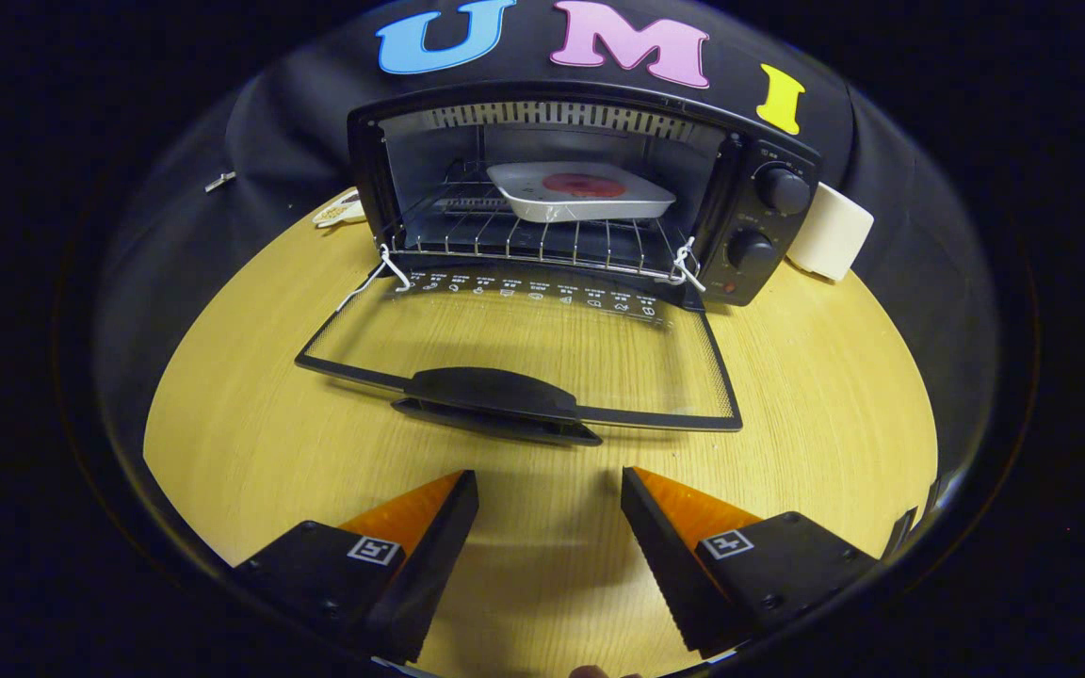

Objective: Open the toaster oven, put the food inside, and close the toaster oven door.

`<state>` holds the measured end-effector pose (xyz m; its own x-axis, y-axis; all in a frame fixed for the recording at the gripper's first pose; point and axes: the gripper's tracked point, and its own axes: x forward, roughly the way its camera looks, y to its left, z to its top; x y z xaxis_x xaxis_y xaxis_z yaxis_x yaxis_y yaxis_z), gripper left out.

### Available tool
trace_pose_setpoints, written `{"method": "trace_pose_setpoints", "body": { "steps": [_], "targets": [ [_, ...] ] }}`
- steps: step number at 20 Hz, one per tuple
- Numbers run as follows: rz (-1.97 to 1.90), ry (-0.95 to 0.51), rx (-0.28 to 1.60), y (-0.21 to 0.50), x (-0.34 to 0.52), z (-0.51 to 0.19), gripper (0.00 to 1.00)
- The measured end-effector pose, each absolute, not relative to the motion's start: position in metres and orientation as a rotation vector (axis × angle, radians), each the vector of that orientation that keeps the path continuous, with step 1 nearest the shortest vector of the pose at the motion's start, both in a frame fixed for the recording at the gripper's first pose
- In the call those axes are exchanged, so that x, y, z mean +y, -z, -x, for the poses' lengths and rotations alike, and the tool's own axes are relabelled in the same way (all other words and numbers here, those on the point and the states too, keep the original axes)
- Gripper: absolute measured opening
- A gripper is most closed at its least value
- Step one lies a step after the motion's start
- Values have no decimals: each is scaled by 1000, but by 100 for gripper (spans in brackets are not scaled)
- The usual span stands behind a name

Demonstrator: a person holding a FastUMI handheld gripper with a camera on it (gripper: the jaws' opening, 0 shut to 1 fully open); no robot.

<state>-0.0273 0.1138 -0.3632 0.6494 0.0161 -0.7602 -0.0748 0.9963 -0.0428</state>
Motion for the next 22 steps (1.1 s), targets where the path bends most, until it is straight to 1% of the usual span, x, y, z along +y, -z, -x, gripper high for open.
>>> {"method": "trace_pose_setpoints", "body": {
  "steps": [7, 11, 16, 22],
  "targets": [
    [-14, 15, 874, 367, 116, 5, 100],
    [-6, 7, 897, 368, 117, 5, 100],
    [33, -12, 860, 349, 117, 6, 99],
    [38, 14, 831, 309, 119, 9, 99]
  ]
}}
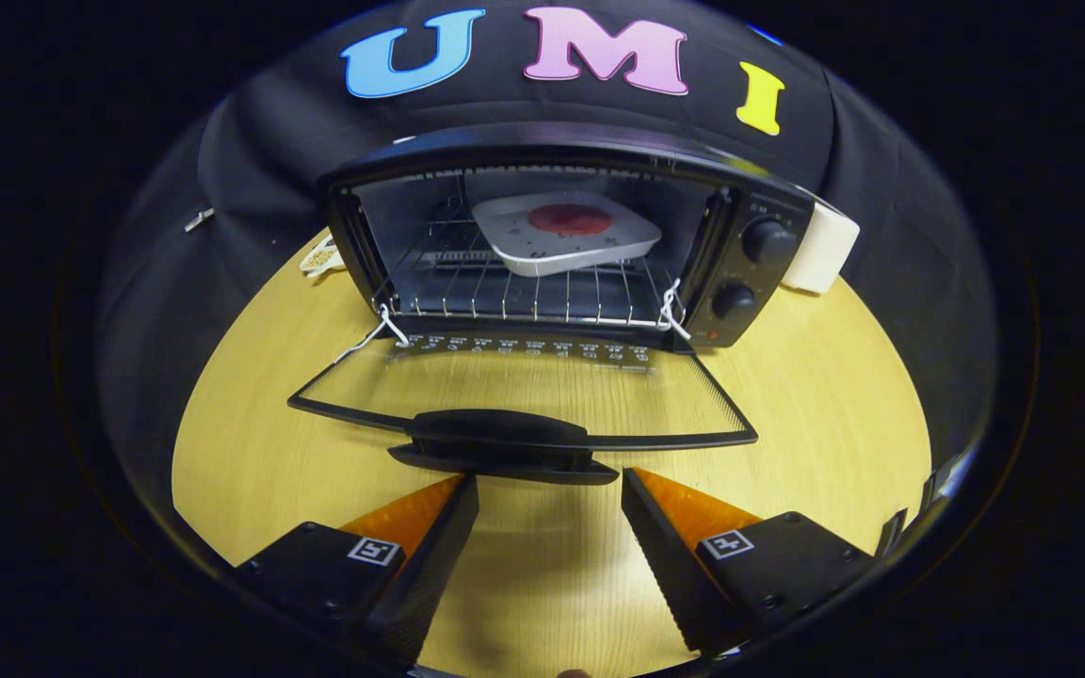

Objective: Open the toaster oven, put the food inside, and close the toaster oven door.

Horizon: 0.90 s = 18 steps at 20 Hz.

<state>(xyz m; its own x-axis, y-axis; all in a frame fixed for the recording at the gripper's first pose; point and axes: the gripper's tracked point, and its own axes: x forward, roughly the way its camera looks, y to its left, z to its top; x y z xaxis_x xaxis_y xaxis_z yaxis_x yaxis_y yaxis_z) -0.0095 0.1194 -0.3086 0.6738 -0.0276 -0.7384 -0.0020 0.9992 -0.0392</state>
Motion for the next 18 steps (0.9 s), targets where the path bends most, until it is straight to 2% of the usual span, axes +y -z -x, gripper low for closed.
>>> {"method": "trace_pose_setpoints", "body": {
  "steps": [7, 12, 18],
  "targets": [
    [36, 27, 636, 242, 119, -18, 100],
    [-17, 10, 453, 169, 113, -48, 100],
    [38, 6, 191, 65, 66, -28, 99]
  ]
}}
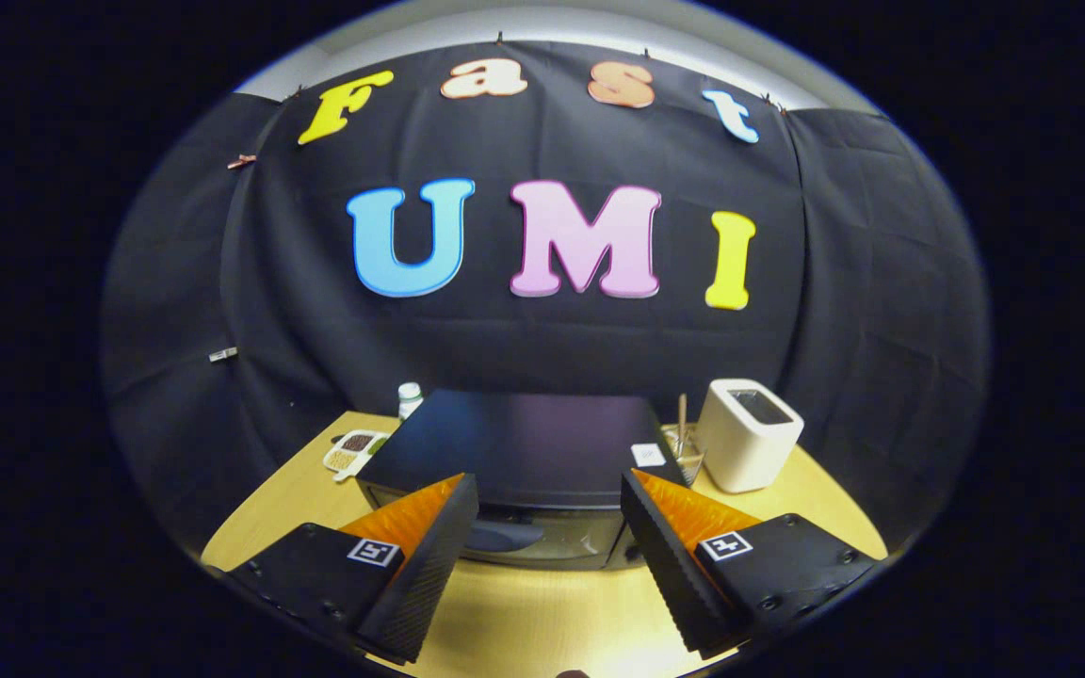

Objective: Open the toaster oven, put the food inside, and close the toaster oven door.

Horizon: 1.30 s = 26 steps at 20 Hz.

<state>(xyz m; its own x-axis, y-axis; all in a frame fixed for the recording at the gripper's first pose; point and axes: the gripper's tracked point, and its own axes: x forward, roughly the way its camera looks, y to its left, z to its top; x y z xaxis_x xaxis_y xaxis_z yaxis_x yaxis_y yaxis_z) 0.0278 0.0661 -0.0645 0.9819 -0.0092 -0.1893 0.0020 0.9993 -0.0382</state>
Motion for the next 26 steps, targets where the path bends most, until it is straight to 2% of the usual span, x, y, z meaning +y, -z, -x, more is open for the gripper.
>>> {"method": "trace_pose_setpoints", "body": {
  "steps": [4, 11, 26],
  "targets": [
    [24, 63, 79, 20, 8, 0, 99],
    [-16, 195, 18, -14, -81, 37, 99],
    [-32, 147, 31, -12, -76, 25, 99]
  ]
}}
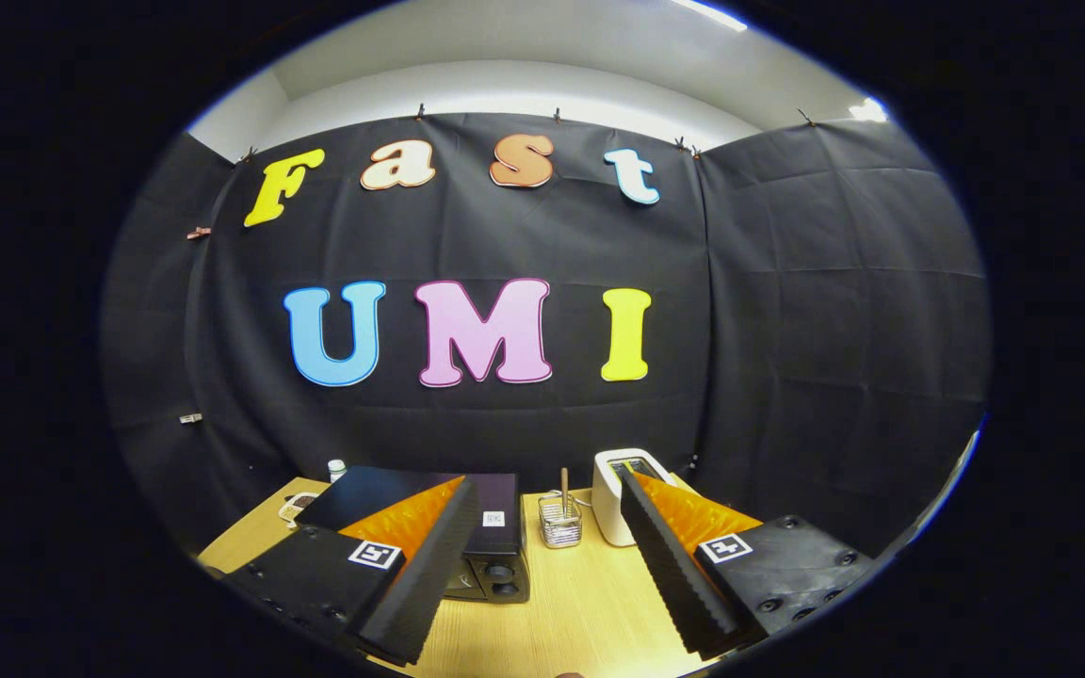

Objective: Open the toaster oven, put the food inside, and close the toaster oven door.

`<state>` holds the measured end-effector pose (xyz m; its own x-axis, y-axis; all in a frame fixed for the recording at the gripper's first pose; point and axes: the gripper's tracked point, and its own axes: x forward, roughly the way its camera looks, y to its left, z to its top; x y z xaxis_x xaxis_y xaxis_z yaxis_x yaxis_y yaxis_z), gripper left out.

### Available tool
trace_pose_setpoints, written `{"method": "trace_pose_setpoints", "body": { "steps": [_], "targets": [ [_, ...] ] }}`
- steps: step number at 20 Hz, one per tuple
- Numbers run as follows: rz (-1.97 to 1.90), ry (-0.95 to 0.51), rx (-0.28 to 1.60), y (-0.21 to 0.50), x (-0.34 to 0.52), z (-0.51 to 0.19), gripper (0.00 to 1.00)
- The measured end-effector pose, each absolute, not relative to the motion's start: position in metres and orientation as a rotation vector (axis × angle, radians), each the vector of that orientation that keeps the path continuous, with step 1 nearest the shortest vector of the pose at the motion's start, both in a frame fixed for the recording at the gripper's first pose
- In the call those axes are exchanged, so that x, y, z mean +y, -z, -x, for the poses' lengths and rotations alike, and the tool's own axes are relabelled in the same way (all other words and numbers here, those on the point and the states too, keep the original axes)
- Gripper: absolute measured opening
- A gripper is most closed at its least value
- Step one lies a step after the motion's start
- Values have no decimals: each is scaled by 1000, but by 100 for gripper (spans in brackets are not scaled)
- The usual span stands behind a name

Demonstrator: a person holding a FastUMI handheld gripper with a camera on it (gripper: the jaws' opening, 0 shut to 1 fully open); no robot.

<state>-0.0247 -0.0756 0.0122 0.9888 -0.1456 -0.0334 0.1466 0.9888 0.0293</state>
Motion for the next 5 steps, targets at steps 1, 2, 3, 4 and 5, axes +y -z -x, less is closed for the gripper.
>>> {"method": "trace_pose_setpoints", "body": {
  "steps": [1, 2, 3, 4, 5],
  "targets": [
    [-37, 143, 33, -12, -73, 23, 99],
    [-46, 137, 32, -14, -72, 23, 99],
    [-56, 130, 24, -18, -70, 18, 99],
    [-59, 128, 13, -22, -69, 16, 99],
    [-59, 127, 9, -24, -69, 13, 99]
  ]
}}
